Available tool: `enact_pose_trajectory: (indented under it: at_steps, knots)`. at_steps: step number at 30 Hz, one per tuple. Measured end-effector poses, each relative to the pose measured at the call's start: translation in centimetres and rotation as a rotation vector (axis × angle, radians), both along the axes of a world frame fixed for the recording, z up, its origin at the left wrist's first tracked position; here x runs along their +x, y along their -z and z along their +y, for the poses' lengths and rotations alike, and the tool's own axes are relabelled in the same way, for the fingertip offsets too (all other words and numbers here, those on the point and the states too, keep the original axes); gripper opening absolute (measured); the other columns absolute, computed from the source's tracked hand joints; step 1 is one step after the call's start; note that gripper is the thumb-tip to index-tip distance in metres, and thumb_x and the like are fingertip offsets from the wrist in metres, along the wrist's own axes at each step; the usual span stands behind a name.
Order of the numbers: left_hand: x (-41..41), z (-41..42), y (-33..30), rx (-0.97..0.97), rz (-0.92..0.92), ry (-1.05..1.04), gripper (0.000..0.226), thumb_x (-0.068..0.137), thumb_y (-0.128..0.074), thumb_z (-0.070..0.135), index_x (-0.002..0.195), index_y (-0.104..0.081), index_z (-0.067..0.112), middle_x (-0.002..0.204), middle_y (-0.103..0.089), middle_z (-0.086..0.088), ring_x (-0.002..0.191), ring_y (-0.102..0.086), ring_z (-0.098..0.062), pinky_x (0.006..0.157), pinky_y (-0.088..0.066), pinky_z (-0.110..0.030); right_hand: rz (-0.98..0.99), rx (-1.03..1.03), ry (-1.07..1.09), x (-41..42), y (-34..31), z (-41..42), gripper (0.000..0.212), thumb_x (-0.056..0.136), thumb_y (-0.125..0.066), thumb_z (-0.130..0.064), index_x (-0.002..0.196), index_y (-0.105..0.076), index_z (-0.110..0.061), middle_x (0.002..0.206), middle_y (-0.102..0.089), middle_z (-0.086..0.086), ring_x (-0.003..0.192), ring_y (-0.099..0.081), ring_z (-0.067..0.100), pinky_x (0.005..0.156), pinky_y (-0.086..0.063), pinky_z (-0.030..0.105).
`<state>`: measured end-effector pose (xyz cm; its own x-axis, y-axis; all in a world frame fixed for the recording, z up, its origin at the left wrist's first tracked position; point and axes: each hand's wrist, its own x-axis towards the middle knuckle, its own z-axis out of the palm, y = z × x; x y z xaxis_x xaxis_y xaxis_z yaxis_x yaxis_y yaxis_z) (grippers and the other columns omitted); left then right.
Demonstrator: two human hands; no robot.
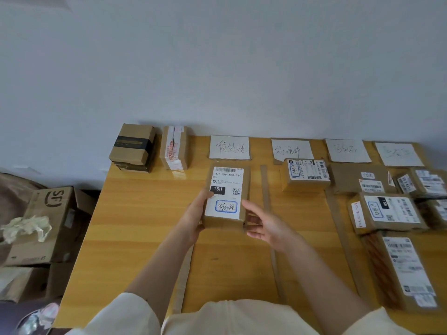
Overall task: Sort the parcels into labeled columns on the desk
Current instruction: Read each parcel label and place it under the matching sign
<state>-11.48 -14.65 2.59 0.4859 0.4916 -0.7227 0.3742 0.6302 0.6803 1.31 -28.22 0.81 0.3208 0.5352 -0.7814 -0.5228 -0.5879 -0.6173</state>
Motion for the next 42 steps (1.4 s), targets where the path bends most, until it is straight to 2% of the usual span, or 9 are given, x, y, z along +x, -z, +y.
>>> enact_pose_trajectory:
  at_steps: [2,5,8,15,19,22,28,35,42]
  knots:
    - [0.1,0.4,0.5,0.038,0.016,0.010,0.028,0.093,-0.046,0.042,0.098,-0.066,0.023,0.089,-0.074,0.003,0.086,-0.063,-0.012,0.080,-0.046,-0.031,0.026,-0.025,0.000,0.1,0.6,0.5,0.062,0.073,-0.074,-0.057,0.119,-0.062,-0.019,0.113,-0.072,0.003,0.104,-0.069,0.022,0.099,-0.051,0.038]
    - [0.1,1.7,1.8,0.083,0.145,-0.080,0.044,0.091,-0.048,0.051,0.121,-0.059,0.020,0.125,-0.059,0.000,0.116,-0.052,-0.018,0.100,-0.036,-0.036,0.145,-0.019,0.195,0.4,1.5,2.2,0.059,0.077,-0.076,-0.046,0.124,-0.054,-0.018,0.118,-0.067,0.008,0.105,-0.068,0.028,0.095,-0.053,0.042]
    - [-0.4,3.5,3.2,0.098,0.265,-0.159,0.051,0.090,-0.052,0.047,0.134,-0.052,0.021,0.141,-0.049,-0.002,0.131,-0.043,-0.023,0.111,-0.030,-0.043,0.238,-0.006,0.378,0.6,1.7,5.1,0.053,0.080,-0.075,-0.036,0.122,-0.049,-0.017,0.118,-0.062,0.013,0.104,-0.065,0.030,0.100,-0.050,0.047]
    - [-1.8,6.1,6.2,0.205,0.320,-0.100,0.041,0.097,-0.052,0.022,0.137,-0.053,0.019,0.142,-0.050,-0.007,0.130,-0.044,-0.026,0.092,-0.033,-0.029,0.255,-0.048,0.643,1.0,3.9,11.8,0.056,0.079,-0.073,-0.044,0.120,-0.045,-0.018,0.128,-0.054,0.012,0.106,-0.057,0.027,0.091,-0.049,0.037]
    - [-2.2,6.7,7.6,0.216,0.324,-0.063,0.041,0.095,-0.055,0.022,0.136,-0.054,0.017,0.140,-0.052,-0.007,0.113,-0.051,-0.021,0.086,-0.036,-0.028,0.273,-0.036,0.683,1.0,5.0,13.6,0.063,0.078,-0.073,-0.044,0.126,-0.043,-0.017,0.130,-0.050,0.012,0.100,-0.056,0.025,0.090,-0.048,0.037]
    - [-2.2,6.8,8.3,0.201,0.333,-0.046,0.041,0.094,-0.056,0.022,0.135,-0.056,0.017,0.138,-0.054,-0.007,0.119,-0.051,-0.022,0.088,-0.037,-0.027,0.287,-0.008,0.710,0.6,5.5,14.4,0.069,0.080,-0.072,-0.040,0.136,-0.040,-0.016,0.128,-0.050,0.012,0.096,-0.055,0.023,0.096,-0.047,0.037]
    - [-2.5,6.8,9.2,0.192,0.331,-0.041,0.041,0.094,-0.056,0.024,0.135,-0.056,0.017,0.137,-0.055,-0.004,0.121,-0.051,-0.021,0.090,-0.039,-0.028,0.282,0.070,0.742,0.4,5.6,14.9,0.058,0.084,-0.070,-0.035,0.132,-0.041,-0.019,0.130,-0.049,0.011,0.116,-0.049,0.025,0.109,-0.043,0.040]
    - [-3.1,6.4,9.7,0.172,0.307,-0.039,0.041,0.096,-0.054,0.024,0.136,-0.054,0.018,0.138,-0.054,-0.002,0.124,-0.049,-0.022,0.091,-0.038,-0.028,0.212,-0.006,0.667,0.1,5.4,13.7,0.050,0.089,-0.066,-0.040,0.129,-0.047,-0.018,0.121,-0.053,0.011,0.112,-0.053,0.025,0.103,-0.046,0.036]
    - [-4.7,8.1,10.1,0.271,0.317,-0.112,0.041,0.093,-0.057,0.022,0.134,-0.056,0.022,0.132,-0.057,-0.002,0.101,-0.054,-0.016,0.083,-0.042,-0.027,0.089,-0.168,0.124,-2.8,4.5,14.2,0.025,0.091,-0.065,-0.033,0.103,-0.064,-0.011,0.093,-0.064,0.005,0.089,-0.065,0.022,0.085,-0.055,0.038]
